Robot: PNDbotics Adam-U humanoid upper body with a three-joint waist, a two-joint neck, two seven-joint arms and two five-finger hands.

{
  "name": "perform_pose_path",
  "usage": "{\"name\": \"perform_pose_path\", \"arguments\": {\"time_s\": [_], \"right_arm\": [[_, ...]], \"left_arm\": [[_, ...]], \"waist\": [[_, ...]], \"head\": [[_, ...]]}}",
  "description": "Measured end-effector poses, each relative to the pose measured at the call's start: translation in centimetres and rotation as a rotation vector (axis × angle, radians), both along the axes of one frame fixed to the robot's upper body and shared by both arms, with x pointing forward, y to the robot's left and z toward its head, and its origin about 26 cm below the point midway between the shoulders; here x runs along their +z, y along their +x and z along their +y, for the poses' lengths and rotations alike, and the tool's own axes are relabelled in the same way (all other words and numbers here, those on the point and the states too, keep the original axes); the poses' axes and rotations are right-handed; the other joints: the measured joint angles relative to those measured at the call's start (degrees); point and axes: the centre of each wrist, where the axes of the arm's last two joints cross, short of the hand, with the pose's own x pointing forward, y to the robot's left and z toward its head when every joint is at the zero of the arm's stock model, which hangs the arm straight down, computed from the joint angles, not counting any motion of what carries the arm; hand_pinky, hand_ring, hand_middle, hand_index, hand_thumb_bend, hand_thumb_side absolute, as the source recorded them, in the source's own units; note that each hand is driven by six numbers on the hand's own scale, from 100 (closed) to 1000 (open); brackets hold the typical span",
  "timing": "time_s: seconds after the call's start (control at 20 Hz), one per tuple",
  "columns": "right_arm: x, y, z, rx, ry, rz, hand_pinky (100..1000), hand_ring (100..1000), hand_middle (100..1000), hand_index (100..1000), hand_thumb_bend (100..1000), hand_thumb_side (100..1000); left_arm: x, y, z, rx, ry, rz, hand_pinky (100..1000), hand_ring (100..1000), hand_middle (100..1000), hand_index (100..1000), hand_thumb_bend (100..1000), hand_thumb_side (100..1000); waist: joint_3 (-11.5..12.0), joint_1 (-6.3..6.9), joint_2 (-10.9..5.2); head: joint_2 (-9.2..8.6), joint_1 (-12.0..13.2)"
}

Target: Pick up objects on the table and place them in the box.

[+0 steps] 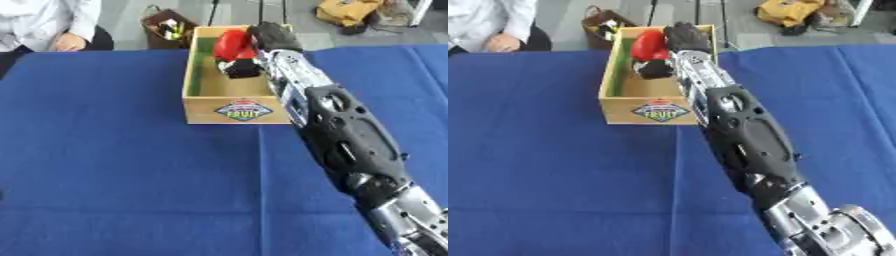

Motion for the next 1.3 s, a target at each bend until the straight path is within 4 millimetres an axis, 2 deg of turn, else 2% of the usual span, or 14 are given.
{"name": "perform_pose_path", "arguments": {"time_s": [0.25, 0.5, 0.65, 0.7, 0.75, 0.9, 0.95, 1.15, 1.3], "right_arm": [[0.4, -0.1, 0.1, -0.002, 0.008, -0.017, 862, 1000, 830, 926, 595, 806], [0.9, -0.3, 0.2, 0.001, 0.020, -0.045, 868, 1000, 814, 910, 565, 794], [1.6, -0.7, 0.3, 0.019, 0.042, -0.072, 874, 1000, 792, 894, 533, 791], [2.1, -0.9, 0.2, 0.030, 0.053, -0.087, 875, 1000, 779, 887, 475, 857], [2.6, -1.2, 0.1, 0.044, 0.068, -0.104, 877, 1000, 772, 884, 496, 798], [4.0, -2.2, -0.5, 0.089, 0.115, -0.149, 879, 1000, 759, 876, 444, 797], [4.4, -2.5, -0.7, 0.102, 0.129, -0.163, 881, 1000, 746, 869, 395, 814], [6.3, -4.7, -1.4, 0.185, 0.193, -0.236, 874, 1000, 725, 857, 295, 819], [7.6, -6.7, -2.3, 0.248, 0.236, -0.295, 874, 1000, 720, 853, 274, 822]], "left_arm": [[0.0, 0.0, -0.1, -0.003, 0.000, 0.001, 326, 372, 483, 772, 375, 654], [0.0, 0.0, -0.1, -0.007, 0.001, 0.002, 325, 372, 483, 772, 376, 655], [0.0, 0.0, -0.1, -0.007, 0.001, 0.003, 326, 372, 483, 772, 375, 655], [0.0, 0.0, -0.1, -0.007, 0.001, 0.003, 326, 372, 483, 772, 381, 661], [0.0, 0.0, -0.1, -0.007, 0.001, 0.003, 327, 372, 483, 772, 375, 656], [0.0, 0.0, -0.1, -0.007, 0.000, 0.003, 327, 373, 484, 772, 374, 656], [0.0, 0.0, -0.1, -0.008, 0.000, 0.003, 327, 373, 484, 772, 373, 657], [0.0, 0.0, -0.1, -0.007, -0.002, 0.002, 327, 373, 484, 772, 373, 660], [-0.1, 0.0, -0.1, -0.006, -0.004, 0.000, 328, 374, 484, 772, 372, 660]], "waist": [[-0.08, 0.04, 0.00], [-0.15, 0.22, -0.01], [-0.22, 0.23, -0.01], [-0.33, 0.23, -0.02], [-0.42, 0.24, -0.03], [-0.70, 0.36, -0.11], [-0.76, 0.38, -0.13], [-1.10, 0.54, -0.36], [-1.29, 0.58, -0.52]], "head": [[0.00, -0.02], [0.00, -0.02], [0.00, -0.01], [0.00, 0.00], [0.00, 0.06], [0.01, 0.29], [0.01, 0.34], [0.07, 0.82], [0.19, 1.21]]}}
